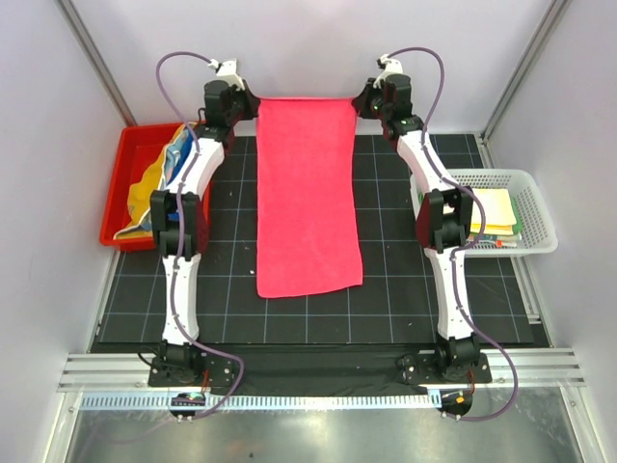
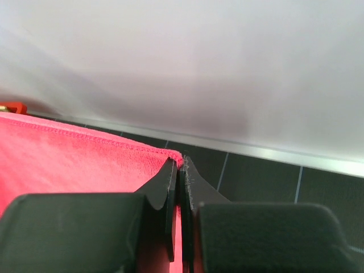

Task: Fold and stack the towels
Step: Flatten out the crumpled towel, then fold the towel

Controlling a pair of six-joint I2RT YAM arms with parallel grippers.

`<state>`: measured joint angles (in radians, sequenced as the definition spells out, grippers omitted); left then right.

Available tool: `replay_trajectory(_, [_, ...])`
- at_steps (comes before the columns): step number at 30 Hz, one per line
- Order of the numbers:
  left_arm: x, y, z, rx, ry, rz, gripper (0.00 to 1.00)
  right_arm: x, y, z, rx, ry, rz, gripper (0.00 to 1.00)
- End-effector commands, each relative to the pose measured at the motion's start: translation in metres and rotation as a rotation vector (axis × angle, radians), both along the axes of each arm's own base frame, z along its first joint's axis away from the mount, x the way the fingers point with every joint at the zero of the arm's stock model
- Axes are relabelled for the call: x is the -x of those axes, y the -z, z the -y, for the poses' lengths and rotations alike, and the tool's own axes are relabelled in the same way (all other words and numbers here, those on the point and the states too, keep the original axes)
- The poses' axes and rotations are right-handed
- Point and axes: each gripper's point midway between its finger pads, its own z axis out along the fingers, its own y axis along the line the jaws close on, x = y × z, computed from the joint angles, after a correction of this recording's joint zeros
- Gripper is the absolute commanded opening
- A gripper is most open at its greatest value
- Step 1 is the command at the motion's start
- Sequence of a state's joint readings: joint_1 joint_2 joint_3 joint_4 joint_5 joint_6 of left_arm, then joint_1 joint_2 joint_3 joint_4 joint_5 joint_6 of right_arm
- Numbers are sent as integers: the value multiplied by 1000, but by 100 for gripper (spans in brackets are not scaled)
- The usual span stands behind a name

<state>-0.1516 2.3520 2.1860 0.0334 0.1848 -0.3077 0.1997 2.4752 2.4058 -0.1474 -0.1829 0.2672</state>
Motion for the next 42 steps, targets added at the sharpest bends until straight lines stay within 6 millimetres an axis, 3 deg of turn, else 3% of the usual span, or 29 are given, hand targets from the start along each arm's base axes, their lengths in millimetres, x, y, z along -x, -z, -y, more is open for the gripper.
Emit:
replay_trajectory(1, [-17,-20,-23,9,-60,72,0,-16,-43,12,-8,29,151,1])
replay_trajectory(3, [-22,-12,-25,10,-73,64,0,-20,-43,11,-7,28,169,1])
replay_trajectory(6, [-27,-15,-28,14,-84,75,0,-23,-48,11,-9,28,198,1])
replay_trajectory(9, [-29,-13,-30,20,-89,70,0,-25,-40,10,-5,24,183,1])
replay_trajectory(12, [-24,-7,-29,28,-81,47,0,-20,-35,8,-8,11,158,1])
replay_trajectory(13, [-21,-14,-28,32,-72,58,0,-17,-43,8,-12,10,166,1])
replay_trajectory(14, [-19,-1,-26,33,-67,30,0,-15,-34,8,-10,7,143,1])
replay_trajectory(16, [-14,-3,-25,47,-65,30,0,-8,-46,9,-17,5,151,1])
replay_trajectory(19, [-1,-1,-25,63,-61,18,0,0,-36,9,-15,1,112,1])
replay_trajectory(20, [3,-13,-25,69,-59,40,0,4,-36,7,-16,-5,100,1])
replay_trajectory(21, [8,0,-25,74,-61,7,0,7,-36,8,-17,-6,92,1])
replay_trajectory(23, [16,-11,-26,89,-60,25,0,16,-34,9,-20,-11,67,1])
replay_trajectory(24, [21,-1,-25,91,-57,-1,0,20,-35,8,-22,-12,67,1])
replay_trajectory(25, [25,-2,-25,93,-56,-3,0,26,-24,6,-19,-16,36,1])
replay_trajectory(27, [35,-13,-26,103,-56,16,0,36,-38,6,-23,-17,47,1])
replay_trajectory(28, [41,0,-26,106,-57,-15,0,42,-27,3,-18,-26,19,1])
replay_trajectory(29, [45,-2,-26,110,-56,-15,0,46,-26,1,-18,-29,11,1])
replay_trajectory(30, [52,-15,-27,117,-55,6,0,52,-37,3,-21,-27,22,1])
replay_trajectory(31, [59,-2,-28,121,-57,-21,0,58,-25,2,-19,-29,-6,1])
replay_trajectory(33, [68,-1,-29,126,-60,-26,0,68,-33,0,-27,-31,-2,1])
replay_trajectory(34, [74,-10,-29,129,-59,-15,0,73,-24,-1,-25,-33,-27,1])
replay_trajectory(35, [80,2,-30,130,-61,-43,0,77,-21,-3,-25,-37,-37,1])
replay_trajectory(39, [102,7,-26,149,-45,-62,0,95,-14,-5,-35,-37,-73,1])
replay_trajectory(40, [108,1,-25,151,-41,-52,0,102,-11,-5,-35,-39,-86,1])
replay_trajectory(42, [118,14,-23,149,-41,-82,0,110,-7,-6,-32,-36,-100,1])
